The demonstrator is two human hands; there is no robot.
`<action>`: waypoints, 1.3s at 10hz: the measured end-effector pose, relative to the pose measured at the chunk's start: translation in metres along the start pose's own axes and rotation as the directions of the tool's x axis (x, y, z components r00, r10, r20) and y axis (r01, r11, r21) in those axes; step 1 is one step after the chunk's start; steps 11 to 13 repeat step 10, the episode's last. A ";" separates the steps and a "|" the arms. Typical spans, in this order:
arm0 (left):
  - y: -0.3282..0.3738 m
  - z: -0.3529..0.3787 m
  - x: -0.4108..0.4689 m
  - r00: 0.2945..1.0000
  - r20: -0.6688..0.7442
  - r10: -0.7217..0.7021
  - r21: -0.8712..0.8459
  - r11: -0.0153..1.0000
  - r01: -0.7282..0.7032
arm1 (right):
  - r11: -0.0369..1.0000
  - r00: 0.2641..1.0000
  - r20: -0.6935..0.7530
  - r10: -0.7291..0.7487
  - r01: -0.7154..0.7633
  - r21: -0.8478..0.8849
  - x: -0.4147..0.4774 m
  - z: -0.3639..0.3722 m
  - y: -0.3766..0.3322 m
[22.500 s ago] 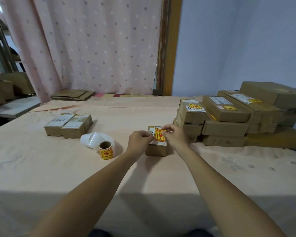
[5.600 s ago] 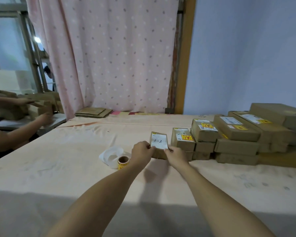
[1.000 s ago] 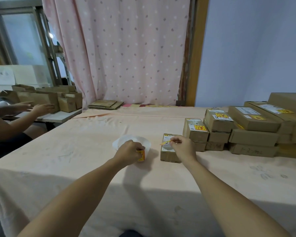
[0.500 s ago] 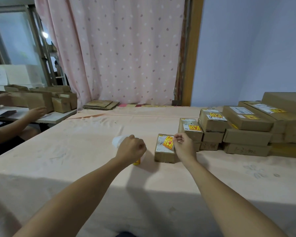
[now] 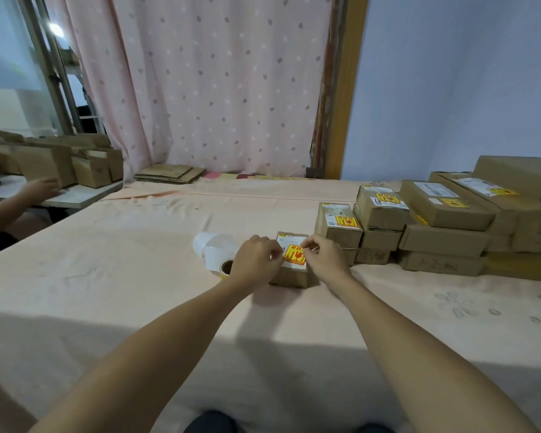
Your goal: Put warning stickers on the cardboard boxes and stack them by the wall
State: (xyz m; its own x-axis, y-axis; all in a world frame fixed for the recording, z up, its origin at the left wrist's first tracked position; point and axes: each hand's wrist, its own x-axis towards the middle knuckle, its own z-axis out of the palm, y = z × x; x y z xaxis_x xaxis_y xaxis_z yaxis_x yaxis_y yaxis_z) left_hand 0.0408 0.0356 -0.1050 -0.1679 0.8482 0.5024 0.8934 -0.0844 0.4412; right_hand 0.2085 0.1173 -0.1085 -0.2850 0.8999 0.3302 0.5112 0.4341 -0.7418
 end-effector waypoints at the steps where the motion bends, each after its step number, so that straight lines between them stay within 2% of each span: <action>1: -0.002 0.002 -0.001 1.000 0.007 -0.005 -0.010 1.000 0.006 | 0.989 0.996 0.035 -0.082 0.086 -0.118 0.003 0.005 0.004; 2: -0.001 0.005 -0.002 0.999 0.032 -0.007 -0.018 1.000 0.008 | 0.938 0.983 0.061 -0.175 0.186 -0.291 0.003 0.009 0.007; 3: 0.000 0.008 -0.004 0.999 0.041 -0.022 -0.020 1.000 0.023 | 0.902 0.972 0.038 -0.233 0.231 -0.364 0.001 0.010 0.011; 4: 0.001 0.007 -0.008 0.997 0.053 -0.049 -0.040 0.998 0.052 | 0.941 0.979 0.032 -0.199 0.200 -0.274 -0.001 0.011 0.013; 5: 0.003 0.005 -0.009 0.995 0.053 -0.079 -0.039 0.996 0.081 | 0.985 0.994 -0.031 -0.104 0.098 -0.139 -0.009 0.009 0.012; 6: 0.007 0.000 -0.011 0.991 0.067 -0.120 0.022 0.993 0.119 | 0.992 0.999 -0.050 -0.015 0.009 -0.124 -0.018 0.005 0.016; 7: 0.012 -0.005 -0.013 0.983 0.086 -0.163 0.183 0.972 0.145 | 0.991 0.995 0.002 0.102 -0.101 -0.084 -0.029 -0.001 0.019; 8: 0.021 -0.011 -0.020 0.971 0.135 -0.195 0.238 0.958 0.159 | 0.989 0.988 0.069 0.138 -0.133 -0.066 -0.040 -0.006 0.016; 9: 0.023 -0.012 -0.024 0.950 0.206 -0.237 0.137 0.968 0.212 | 0.990 0.987 0.076 0.139 -0.138 -0.013 -0.047 -0.011 0.010; 10: 0.028 -0.017 -0.024 0.955 0.190 -0.229 0.088 0.973 0.215 | 0.993 0.992 0.047 0.120 -0.120 0.003 -0.051 -0.017 -0.001; 13: 0.028 -0.017 -0.024 0.955 0.190 -0.229 0.088 0.973 0.215 | 0.993 0.992 0.047 0.120 -0.120 0.003 -0.051 -0.017 -0.001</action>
